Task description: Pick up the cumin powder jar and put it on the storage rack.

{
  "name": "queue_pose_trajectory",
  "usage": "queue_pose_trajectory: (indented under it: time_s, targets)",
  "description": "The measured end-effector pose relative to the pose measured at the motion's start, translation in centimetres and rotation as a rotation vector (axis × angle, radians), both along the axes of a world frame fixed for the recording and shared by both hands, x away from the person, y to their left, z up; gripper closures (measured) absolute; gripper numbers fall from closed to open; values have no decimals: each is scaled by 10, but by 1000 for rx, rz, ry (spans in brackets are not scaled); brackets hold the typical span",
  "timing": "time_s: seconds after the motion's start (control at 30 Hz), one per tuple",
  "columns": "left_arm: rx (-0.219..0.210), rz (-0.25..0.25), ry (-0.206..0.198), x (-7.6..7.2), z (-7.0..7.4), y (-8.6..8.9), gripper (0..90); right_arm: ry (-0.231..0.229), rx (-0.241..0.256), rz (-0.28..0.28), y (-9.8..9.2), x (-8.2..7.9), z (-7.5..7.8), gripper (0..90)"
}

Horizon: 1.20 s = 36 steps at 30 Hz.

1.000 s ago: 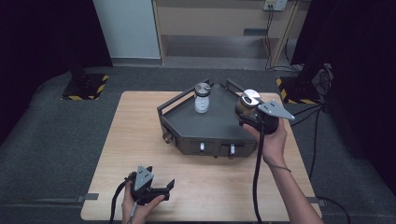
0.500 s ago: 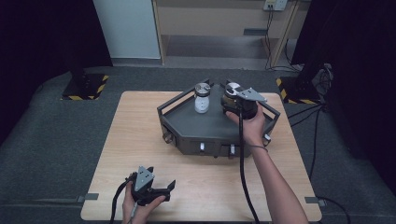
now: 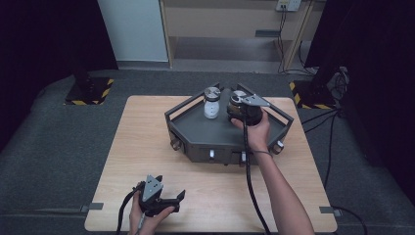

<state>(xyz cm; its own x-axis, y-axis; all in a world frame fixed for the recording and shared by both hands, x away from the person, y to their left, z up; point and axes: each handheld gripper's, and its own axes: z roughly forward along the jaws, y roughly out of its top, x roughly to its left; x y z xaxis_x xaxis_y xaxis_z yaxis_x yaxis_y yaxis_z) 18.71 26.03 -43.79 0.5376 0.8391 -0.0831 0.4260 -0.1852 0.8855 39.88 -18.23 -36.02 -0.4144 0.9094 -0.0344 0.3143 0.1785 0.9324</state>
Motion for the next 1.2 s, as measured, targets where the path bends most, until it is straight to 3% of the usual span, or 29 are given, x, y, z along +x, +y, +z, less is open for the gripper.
queue_pose_trajectory:
  time_s: [0.27,0.93,1.03,1.2]
  targets:
    - [2,-2,1,0,-1,-1,8,-2,11,-4,0,2,-8,307]
    - [0,3,5,0,-1,-1,8,-7,-5,-13,3,0,-8,299]
    - [-1,9,6,0,-1,-1,8,-3,-16,-11,4,-1,-6,256]
    - [2,11,5,0,-1,-1,8,9,-14,-40,6,-5,-3,88]
